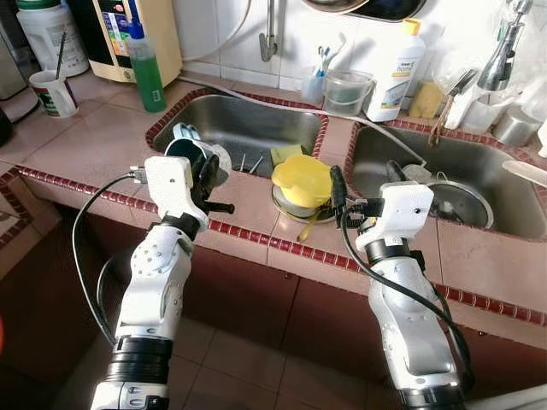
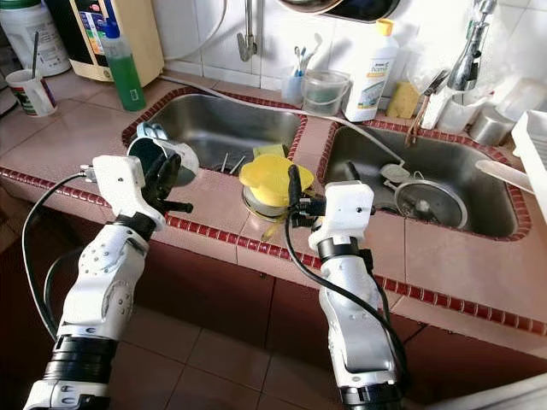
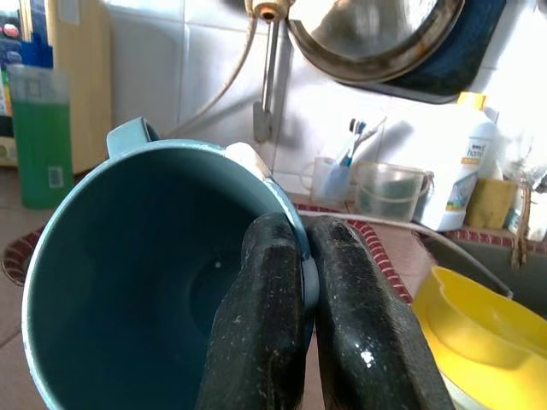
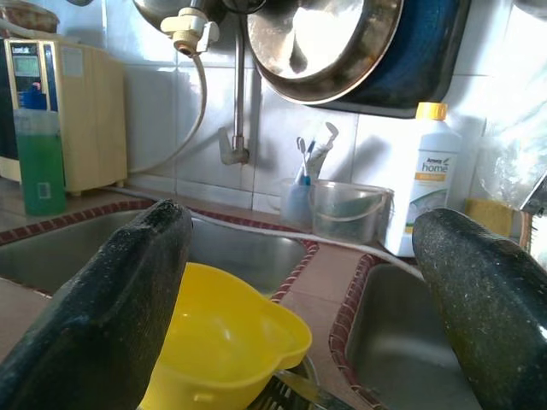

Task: Kitchen organization

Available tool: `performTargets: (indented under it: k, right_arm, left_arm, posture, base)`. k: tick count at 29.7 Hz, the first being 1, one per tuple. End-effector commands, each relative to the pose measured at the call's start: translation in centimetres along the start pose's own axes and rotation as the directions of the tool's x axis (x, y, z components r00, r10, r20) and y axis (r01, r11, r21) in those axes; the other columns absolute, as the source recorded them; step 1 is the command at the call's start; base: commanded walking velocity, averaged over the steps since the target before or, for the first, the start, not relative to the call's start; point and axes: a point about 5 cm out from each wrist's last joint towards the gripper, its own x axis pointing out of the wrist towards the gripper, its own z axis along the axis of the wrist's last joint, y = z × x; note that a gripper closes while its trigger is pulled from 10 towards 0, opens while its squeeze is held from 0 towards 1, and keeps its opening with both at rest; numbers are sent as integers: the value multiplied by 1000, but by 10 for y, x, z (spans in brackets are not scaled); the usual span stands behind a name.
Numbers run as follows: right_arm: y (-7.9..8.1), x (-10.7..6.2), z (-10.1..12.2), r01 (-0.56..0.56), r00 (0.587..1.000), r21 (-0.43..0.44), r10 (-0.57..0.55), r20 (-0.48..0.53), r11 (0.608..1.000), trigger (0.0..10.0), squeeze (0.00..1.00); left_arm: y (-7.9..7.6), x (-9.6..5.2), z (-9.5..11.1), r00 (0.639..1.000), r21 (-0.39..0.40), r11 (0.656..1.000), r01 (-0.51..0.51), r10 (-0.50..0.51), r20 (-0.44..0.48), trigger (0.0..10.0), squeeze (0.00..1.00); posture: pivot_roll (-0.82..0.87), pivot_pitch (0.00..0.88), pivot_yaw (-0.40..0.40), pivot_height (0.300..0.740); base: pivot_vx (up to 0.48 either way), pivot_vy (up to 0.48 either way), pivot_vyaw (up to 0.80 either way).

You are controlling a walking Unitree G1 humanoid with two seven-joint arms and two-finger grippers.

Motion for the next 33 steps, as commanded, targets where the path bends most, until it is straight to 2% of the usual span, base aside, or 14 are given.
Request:
performTargets:
  k: [1, 15, 33]
  right_arm:
    - [-2, 3, 1, 12, 1000, 1, -12, 13, 1000, 10000, 0]
    - [3, 2, -2, -27, 1000, 6, 27, 6, 1000, 10000, 0]
    - [6, 3, -4, -60, 998, 8, 60, 5, 998, 10000, 0]
  left_arm:
    - [-3, 0, 4, 1000, 19, 1000, 16, -16, 9, 10000, 0]
    - [-3, -5, 7, 999, 46, 998, 33, -33, 7, 10000, 0]
    - [-5, -2, 11, 998, 43, 998, 55, -56, 21, 10000, 0]
  posture:
    - [-182, 0, -13, 732]
    - [-169, 2, -24, 732]
    - [-166, 0, -30, 732]
  base:
    - [0, 0, 0]
    - [0, 0, 0]
    - [355, 0, 0]
